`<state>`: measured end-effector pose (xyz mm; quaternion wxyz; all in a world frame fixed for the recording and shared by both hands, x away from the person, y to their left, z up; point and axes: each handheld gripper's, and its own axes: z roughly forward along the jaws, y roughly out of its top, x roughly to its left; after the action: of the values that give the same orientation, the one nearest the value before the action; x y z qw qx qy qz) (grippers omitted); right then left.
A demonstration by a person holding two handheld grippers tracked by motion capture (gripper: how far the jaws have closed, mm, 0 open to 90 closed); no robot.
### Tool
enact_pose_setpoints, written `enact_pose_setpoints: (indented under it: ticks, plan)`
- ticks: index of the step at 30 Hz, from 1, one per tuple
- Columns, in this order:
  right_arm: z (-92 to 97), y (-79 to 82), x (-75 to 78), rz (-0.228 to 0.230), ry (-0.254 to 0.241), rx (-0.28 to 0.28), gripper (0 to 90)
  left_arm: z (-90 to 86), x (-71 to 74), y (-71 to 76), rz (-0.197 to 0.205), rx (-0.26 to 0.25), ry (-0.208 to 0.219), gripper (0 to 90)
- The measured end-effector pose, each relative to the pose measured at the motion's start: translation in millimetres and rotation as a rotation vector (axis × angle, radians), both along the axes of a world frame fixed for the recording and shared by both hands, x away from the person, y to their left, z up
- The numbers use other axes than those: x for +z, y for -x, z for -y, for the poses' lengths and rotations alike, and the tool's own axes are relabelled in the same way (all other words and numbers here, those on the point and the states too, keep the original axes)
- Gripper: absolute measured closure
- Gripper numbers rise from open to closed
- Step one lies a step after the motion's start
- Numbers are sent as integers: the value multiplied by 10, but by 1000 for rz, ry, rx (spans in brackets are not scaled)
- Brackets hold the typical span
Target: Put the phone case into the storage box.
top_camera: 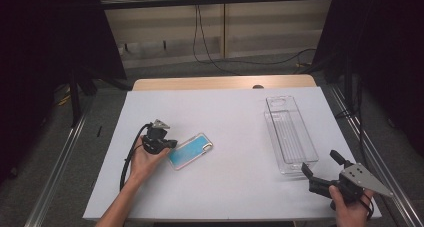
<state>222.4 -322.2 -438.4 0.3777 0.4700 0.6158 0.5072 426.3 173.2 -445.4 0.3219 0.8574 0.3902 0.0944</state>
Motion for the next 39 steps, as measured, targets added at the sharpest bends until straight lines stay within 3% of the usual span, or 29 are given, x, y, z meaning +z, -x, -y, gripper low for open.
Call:
enact_pose_setpoints:
  ticks: [11, 14, 21, 25, 31, 39]
  plan:
    - [5, 3, 3, 2, 2, 1, 7, -6, 7, 18, -11, -14, 4, 900]
    - [9, 6, 5, 3, 0, 0, 8, 7, 26, 35, 4, -17, 1, 900]
    - [7, 8, 6, 5, -2, -1, 8, -52, 42, 28, 23, 7, 45, 887]
    - [11, 9, 8, 6, 0, -1, 8, -128, 75, 22, 59, 25, 85, 871]
    - [10, 10, 9, 7, 0, -3, 8, -193, 149, 44, 109, 46, 134, 820]
    - [18, 15, 15, 13, -3, -2, 8, -235, 200, 84, 133, 56, 174, 623]
